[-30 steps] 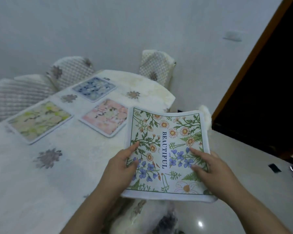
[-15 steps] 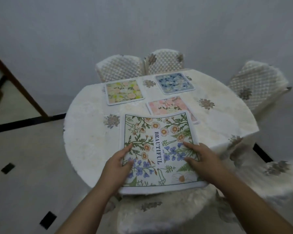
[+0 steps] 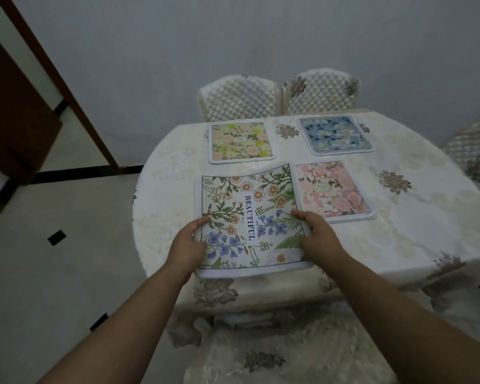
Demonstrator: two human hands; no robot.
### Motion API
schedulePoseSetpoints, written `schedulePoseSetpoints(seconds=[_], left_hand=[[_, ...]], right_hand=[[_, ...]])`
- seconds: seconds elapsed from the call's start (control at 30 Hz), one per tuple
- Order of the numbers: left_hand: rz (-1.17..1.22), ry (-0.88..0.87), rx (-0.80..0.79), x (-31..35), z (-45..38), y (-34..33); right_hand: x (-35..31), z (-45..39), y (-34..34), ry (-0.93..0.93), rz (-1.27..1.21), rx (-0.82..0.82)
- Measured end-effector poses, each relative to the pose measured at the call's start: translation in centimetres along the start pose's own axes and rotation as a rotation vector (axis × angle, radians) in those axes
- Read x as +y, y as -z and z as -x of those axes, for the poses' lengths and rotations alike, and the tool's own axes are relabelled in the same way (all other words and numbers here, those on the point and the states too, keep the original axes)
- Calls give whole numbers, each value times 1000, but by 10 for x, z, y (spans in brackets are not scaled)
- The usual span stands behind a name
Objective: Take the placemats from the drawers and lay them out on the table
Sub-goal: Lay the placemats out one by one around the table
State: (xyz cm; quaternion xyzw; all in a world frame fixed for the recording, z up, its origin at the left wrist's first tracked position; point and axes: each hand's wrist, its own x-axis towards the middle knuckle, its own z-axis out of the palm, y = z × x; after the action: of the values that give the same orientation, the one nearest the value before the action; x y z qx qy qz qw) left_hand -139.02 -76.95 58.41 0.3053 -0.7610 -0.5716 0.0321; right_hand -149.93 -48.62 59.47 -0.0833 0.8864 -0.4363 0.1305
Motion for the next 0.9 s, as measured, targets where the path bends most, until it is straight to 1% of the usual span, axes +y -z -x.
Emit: schedulePoseSetpoints(seconds=[0.17,0.27,0.37,0.47,0.5,0.6,0.7,0.83,0.9], left_hand=[[-33,18,157,-25,-31,-10],[-102,57,201,-47,-46,-17],[-182,96,227,-74,-55,-24],[-216,141,234,-99,-60,-30],[-218,159,226,-105,-61,-32],[-247,147,176,-121,-64,-34],[-244,100,135,-133,-65,-34],[-231,37,113,-155,-66,-32],[-227,32,114,-161,-67,-31]], right_hand=[[30,-44,-23,-53,-31,-41],[56,-60,-45,-96,-63,-120],[79,-69,-67,-127,-99,-186],[99,-68,-84,-159,-1,-210],[106,-66,-87,-151,37,-215],[121,-63,-91,-37,138,-228],[131,-61,-92,26,200,-206],[132,-58,-100,25,198,-86],[127,-56,-104,49,293,-15]])
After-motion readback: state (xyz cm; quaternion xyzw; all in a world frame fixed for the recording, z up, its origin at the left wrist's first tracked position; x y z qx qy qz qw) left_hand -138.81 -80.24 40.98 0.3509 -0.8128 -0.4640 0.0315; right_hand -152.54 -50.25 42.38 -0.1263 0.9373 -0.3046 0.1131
